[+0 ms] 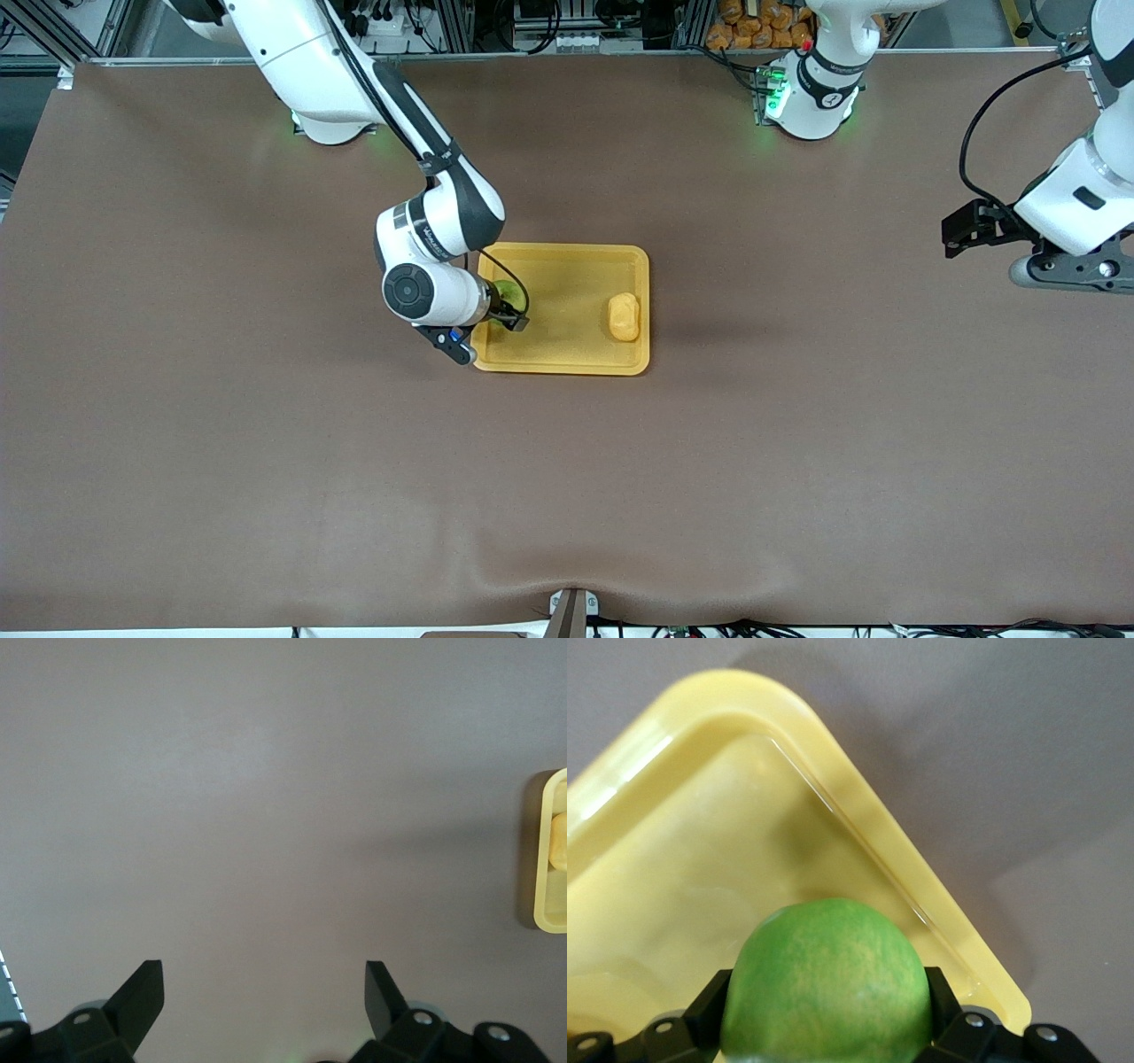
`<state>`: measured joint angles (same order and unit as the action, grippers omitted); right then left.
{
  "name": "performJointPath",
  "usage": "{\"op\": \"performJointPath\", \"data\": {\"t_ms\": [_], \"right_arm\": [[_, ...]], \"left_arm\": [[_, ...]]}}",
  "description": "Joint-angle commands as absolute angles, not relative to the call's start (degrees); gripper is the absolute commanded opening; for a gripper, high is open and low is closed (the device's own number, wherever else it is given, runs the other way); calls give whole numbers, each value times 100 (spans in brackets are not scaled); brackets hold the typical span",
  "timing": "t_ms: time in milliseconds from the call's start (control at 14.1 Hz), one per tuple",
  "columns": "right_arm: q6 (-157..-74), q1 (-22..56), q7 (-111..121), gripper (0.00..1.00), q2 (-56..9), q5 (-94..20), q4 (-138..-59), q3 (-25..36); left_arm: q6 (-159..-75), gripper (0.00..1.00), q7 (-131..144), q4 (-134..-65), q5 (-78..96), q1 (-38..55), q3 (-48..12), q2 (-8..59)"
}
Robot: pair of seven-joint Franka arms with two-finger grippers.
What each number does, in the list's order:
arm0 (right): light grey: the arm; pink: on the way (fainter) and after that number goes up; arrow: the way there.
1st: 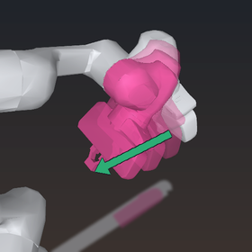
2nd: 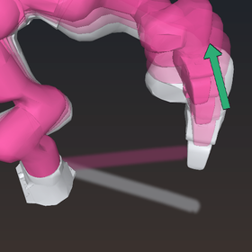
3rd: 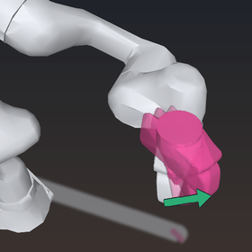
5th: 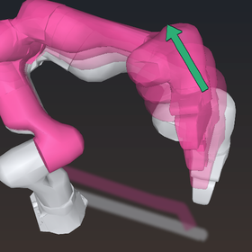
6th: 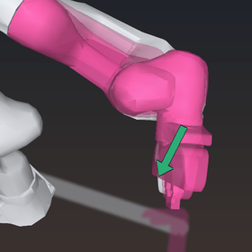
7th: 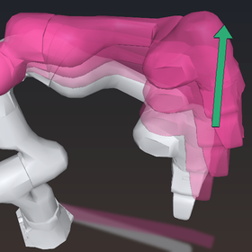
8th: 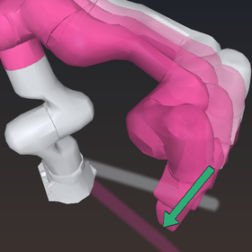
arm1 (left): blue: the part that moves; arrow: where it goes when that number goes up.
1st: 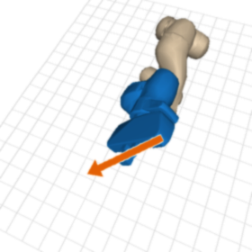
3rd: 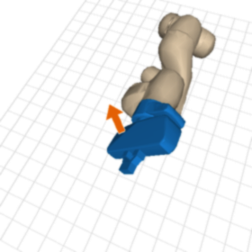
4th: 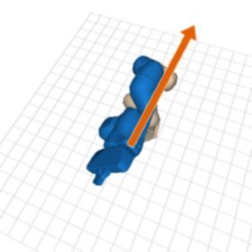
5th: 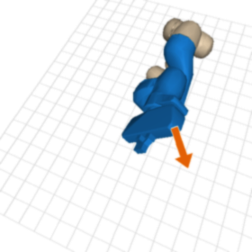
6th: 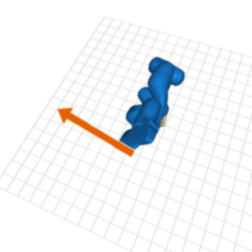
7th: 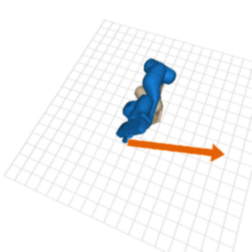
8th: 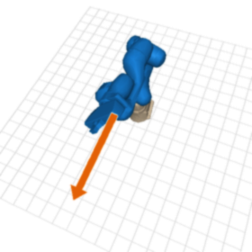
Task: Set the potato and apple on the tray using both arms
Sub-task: 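Raise the left gripper away while the right gripper carries the apple over the tray, then lower the apple onto the tray and open the right gripper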
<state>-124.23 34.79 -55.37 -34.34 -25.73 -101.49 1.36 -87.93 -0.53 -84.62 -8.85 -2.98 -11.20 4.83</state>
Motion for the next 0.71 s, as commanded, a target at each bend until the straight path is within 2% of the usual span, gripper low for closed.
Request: {"op": "performJointPath", "data": {"t_ms": [0,71,142,213,355,426,638], "right_arm": [[-12462,3612,-5634,33,-3594,-2672,-10046,193],[-12489,3612,-5642,42,-3603,-2672,-10046,193],[-12507,3612,-5712,63,-3612,-2681,-10037,193],[-12524,3612,-5878,77,-3621,-2672,-10037,193],[-12542,3665,-5924,95,-3647,-2672,-10028,193],[-12533,3656,-5924,100,-3647,-2663,-10028,193],[-12455,3665,-5915,100,-3604,-2610,-10020,202]], "left_arm": [[-8710,100,-141,-8587,-599,-508,-1134,255],[-8684,100,-141,-8587,-502,-597,-1134,229],[-8684,100,-132,-8596,-466,-598,-1134,211],[-8675,100,-123,-8622,-466,-545,-1099,159],[-8675,100,-79,-8779,-466,-292,-871,1],[-8675,100,-79,-8859,-457,-194,-766,-96],[-8675,100,-18,-9131,-448,-80,-747,-395]]}}
